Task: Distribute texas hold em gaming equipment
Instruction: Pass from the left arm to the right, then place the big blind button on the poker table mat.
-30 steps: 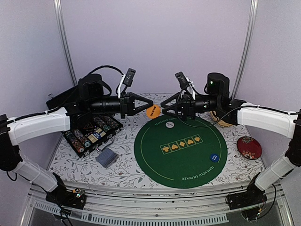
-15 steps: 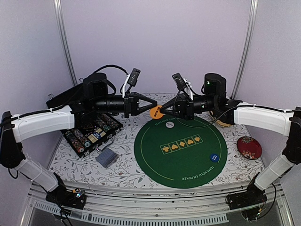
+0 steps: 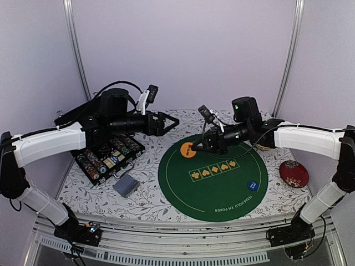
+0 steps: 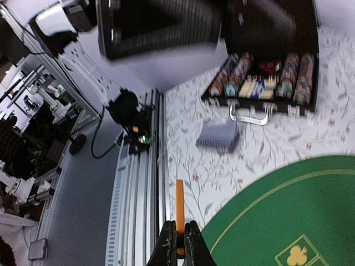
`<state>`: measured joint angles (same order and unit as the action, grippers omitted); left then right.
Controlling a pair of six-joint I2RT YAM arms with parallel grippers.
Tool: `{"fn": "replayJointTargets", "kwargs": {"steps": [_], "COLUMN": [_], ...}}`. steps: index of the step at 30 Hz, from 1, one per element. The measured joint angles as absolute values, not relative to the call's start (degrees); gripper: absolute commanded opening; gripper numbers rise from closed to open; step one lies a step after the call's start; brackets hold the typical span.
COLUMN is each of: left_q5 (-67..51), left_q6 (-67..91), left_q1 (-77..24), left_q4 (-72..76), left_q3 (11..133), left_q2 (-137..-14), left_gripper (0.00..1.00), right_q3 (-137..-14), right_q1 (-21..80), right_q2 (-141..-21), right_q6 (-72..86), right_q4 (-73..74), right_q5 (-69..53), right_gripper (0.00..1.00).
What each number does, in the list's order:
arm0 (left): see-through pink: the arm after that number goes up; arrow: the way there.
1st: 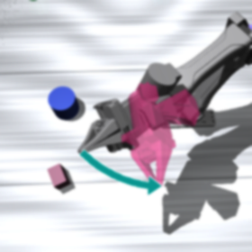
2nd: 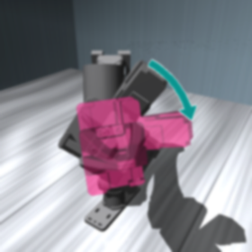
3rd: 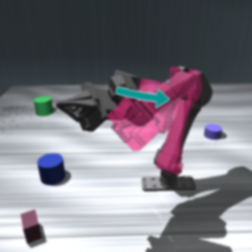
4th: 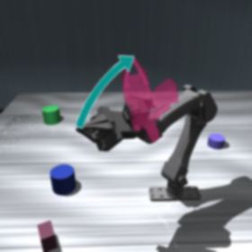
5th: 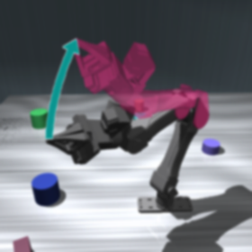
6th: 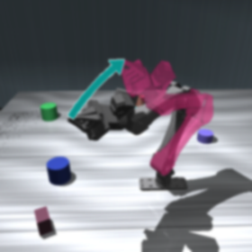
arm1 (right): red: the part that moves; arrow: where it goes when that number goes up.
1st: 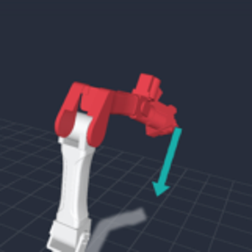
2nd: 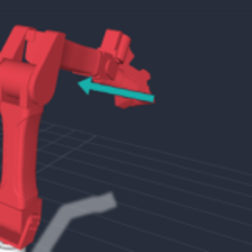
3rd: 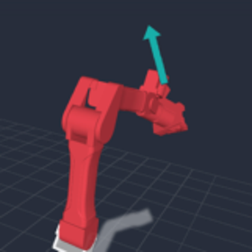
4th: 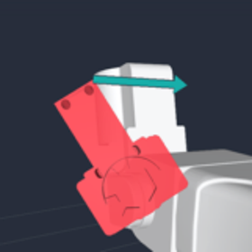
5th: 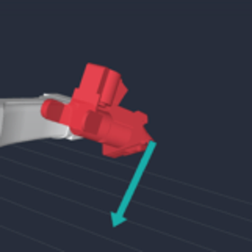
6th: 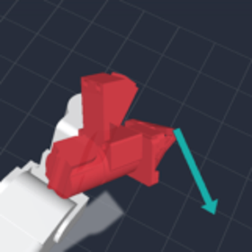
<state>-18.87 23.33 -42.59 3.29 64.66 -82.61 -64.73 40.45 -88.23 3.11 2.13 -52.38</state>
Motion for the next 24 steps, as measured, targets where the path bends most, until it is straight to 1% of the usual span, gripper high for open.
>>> {"fn": "replayJointTargets", "kwargs": {"steps": [2, 7, 12, 18, 19, 21, 22, 24], "left_q5": [-14.00, -8.36, -7.07, -6.50, -6.39, -6.09, -5.82, -5.58], "left_q6": [24.49, 27.62, 29.02, 29.02, 29.02, 29.02, 29.02, 29.02], "left_q1": [-40.27, -35.09, -34.48, -34.48, -34.48, -34.48, -34.48, -34.48], "left_q4": [0.05, -3.11, -4.89, -5.87, -6.00, -6.31, -6.39, -6.57], "left_q3": [64.01, 59.29, 58.13, 58.13, 58.13, 58.13, 58.13, 58.13], "left_q2": [-82.08, -79.94, -79.83, -79.81, -79.79, -79.72, -79.70, -79.70], "left_gripper": [0.94, 0.95, 0.95, 0.96, 0.96, 0.96, 0.96, 0.96], "right_q3": [-63.70, -58.83, -57.80, -60.12, -60.53, -60.84, -61.08, -61.65], "right_q1": [40.49, 40.95, 42.30, 43.29, 43.29, 43.27, 43.24, 43.29], "right_q2": [-90.32, -98.30, -105.16, -110.61, -111.31, -111.81, -111.83, -111.83], "right_q6": [1.32, -0.32, -0.67, -2.72, -3.07, -3.38, -3.49, -2.96], "right_q4": [6.87, 16.14, 22.17, 27.57, 28.34, 29.02, 29.52, 30.28], "right_q5": [-52.47, -52.49, -53.15, -53.39, -53.04, -52.86, -52.40, -50.37], "right_gripper": [0.02, 0.02, 0.02, 0.02, 0.05, 0.16, 0.26, 0.42]}}
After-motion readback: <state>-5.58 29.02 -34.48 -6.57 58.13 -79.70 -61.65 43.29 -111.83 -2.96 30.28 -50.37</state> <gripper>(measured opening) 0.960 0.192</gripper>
